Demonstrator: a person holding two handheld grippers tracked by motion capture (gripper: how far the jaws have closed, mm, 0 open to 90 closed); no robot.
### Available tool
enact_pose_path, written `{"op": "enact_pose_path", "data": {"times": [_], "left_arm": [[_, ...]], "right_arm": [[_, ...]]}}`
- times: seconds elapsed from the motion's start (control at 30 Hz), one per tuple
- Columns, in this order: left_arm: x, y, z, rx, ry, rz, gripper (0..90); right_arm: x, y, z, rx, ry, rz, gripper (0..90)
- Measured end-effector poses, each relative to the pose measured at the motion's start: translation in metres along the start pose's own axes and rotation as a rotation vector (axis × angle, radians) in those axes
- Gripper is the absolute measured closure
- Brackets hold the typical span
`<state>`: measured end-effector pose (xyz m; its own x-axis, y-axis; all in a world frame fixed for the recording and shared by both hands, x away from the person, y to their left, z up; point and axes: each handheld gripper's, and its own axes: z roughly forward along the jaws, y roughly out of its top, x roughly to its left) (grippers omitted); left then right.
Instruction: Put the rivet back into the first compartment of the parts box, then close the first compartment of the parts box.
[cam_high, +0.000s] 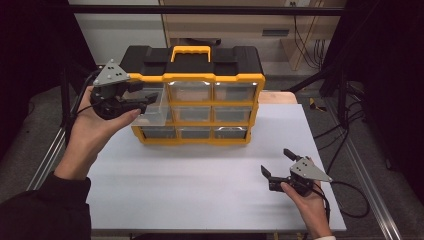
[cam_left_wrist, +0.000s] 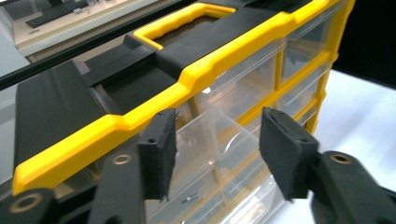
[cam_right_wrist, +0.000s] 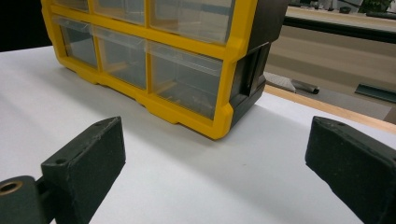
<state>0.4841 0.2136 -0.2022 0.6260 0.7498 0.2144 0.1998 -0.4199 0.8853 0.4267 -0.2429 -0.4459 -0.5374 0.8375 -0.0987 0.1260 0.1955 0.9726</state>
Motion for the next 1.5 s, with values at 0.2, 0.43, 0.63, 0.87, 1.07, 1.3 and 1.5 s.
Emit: {"op": "enact_pose_path", "data": {"times": [0.2,0.43,0.63,0.87,1.07,1.3,1.5], "left_arm": [[-0.01,-0.007,-0.008,-0.053,-0.015,0.012,23.6],[-0.019,-0.03,-0.019,-0.099,-0.032,0.006,22.8],[-0.024,-0.045,-0.027,-0.106,-0.023,0.005,30.3],[-0.038,-0.052,-0.033,-0.129,-0.033,0.01,36.5],[-0.047,-0.058,-0.031,-0.125,-0.053,0.011,36.6],[-0.051,-0.069,-0.029,-0.128,-0.048,-0.016,40.8],[-0.05,-0.077,-0.031,-0.141,-0.01,-0.05,56.2]], "right_arm": [[0.0,0.0,0.0,-0.007,-0.001,-0.002,5.0],[0.0,0.0,0.0,-0.008,-0.002,-0.005,5.0],[0.001,0.0,0.0,-0.004,0.0,-0.006,5.0],[0.001,0.0,0.0,0.0,-0.001,-0.006,5.0],[0.001,0.0,0.0,-0.004,-0.001,-0.004,5.0],[0.001,0.0,0.0,0.001,-0.003,-0.007,5.0],[0.001,0.0,0.0,-0.004,-0.002,-0.007,5.0]]}}
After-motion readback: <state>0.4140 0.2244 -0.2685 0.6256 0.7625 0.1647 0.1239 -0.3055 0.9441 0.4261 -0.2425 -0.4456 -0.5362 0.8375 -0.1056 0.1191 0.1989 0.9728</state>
